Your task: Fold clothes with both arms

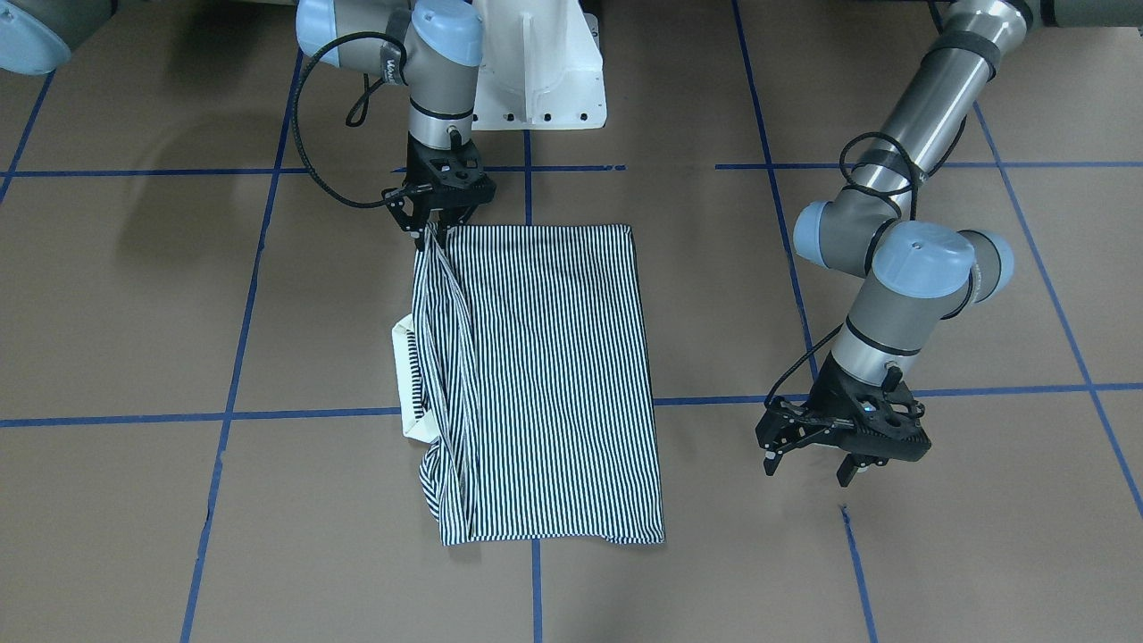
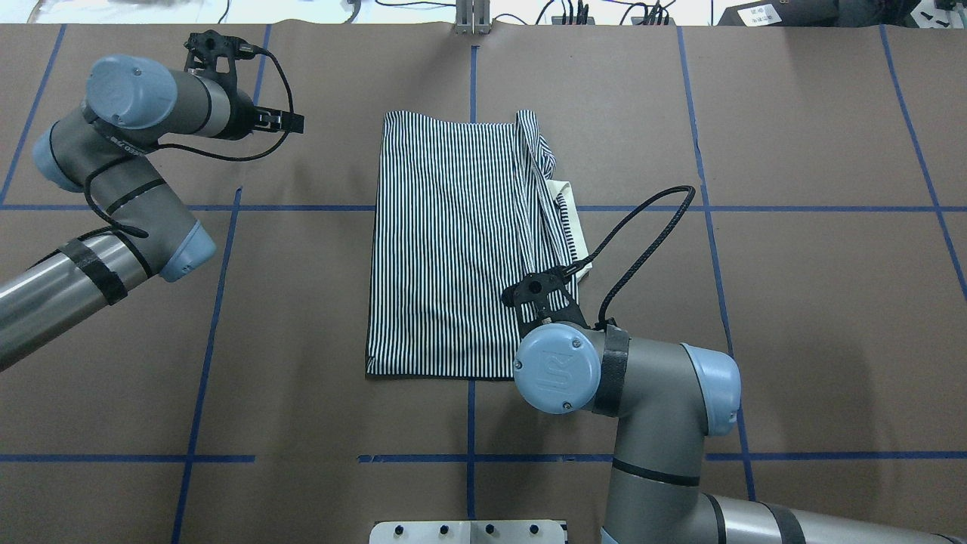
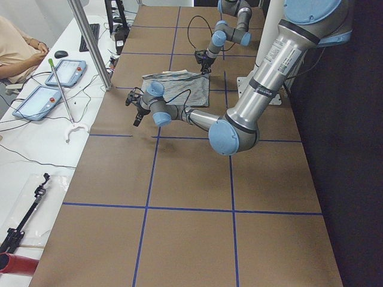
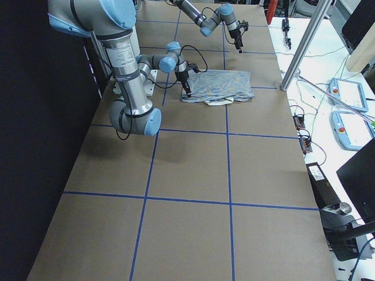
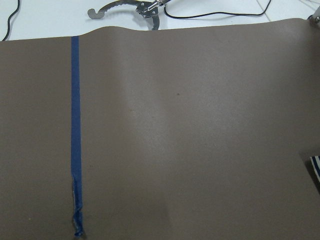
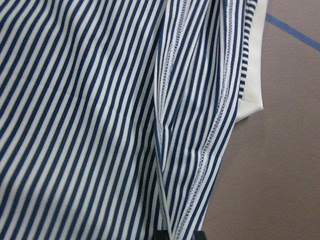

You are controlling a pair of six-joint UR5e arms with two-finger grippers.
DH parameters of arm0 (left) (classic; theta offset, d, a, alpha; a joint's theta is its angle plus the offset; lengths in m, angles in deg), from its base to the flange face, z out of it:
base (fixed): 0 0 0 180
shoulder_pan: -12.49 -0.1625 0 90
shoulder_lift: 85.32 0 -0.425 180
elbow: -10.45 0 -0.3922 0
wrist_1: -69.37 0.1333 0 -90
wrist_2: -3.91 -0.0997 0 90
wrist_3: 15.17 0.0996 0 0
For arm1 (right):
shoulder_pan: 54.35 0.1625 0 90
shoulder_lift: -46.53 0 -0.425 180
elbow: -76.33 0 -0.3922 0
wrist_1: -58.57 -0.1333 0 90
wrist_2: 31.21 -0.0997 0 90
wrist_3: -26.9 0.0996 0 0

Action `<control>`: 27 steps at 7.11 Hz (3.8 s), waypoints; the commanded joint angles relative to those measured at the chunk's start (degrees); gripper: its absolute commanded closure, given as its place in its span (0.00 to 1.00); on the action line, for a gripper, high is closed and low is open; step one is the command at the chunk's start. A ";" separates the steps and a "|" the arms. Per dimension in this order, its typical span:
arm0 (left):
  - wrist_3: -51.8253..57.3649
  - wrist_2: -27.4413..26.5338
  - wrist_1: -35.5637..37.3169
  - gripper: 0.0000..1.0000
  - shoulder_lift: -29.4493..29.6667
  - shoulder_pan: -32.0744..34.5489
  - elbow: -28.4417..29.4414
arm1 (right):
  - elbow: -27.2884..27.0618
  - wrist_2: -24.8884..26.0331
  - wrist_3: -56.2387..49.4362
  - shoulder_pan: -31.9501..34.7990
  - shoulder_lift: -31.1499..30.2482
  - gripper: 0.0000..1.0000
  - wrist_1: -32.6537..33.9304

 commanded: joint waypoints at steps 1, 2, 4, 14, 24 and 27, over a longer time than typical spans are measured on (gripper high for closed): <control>-0.03 0.00 0.00 0.00 0.00 -0.27 0.07 | 0.07 -0.04 -0.08 -0.02 0.07 0.94 -0.15; -0.12 -0.09 0.09 0.00 -0.09 -0.35 0.07 | 0.07 -0.04 -0.09 -0.02 0.15 0.97 -0.15; -0.12 -0.09 0.00 0.00 -0.61 -0.70 0.07 | -0.81 -0.13 0.09 0.33 -0.63 1.00 -0.15; -0.12 0.00 0.00 0.00 -0.79 -0.88 -0.54 | 1.25 -4.06 -0.87 8.21 2.48 0.00 -0.06; -0.03 0.09 0.09 0.00 -0.97 -0.88 -1.60 | 24.85 -9.00 -11.57 18.07 11.15 0.00 -10.44; -0.12 0.09 0.09 0.00 -1.14 -0.88 -1.60 | 23.98 -9.27 -22.46 23.51 5.62 0.00 -9.99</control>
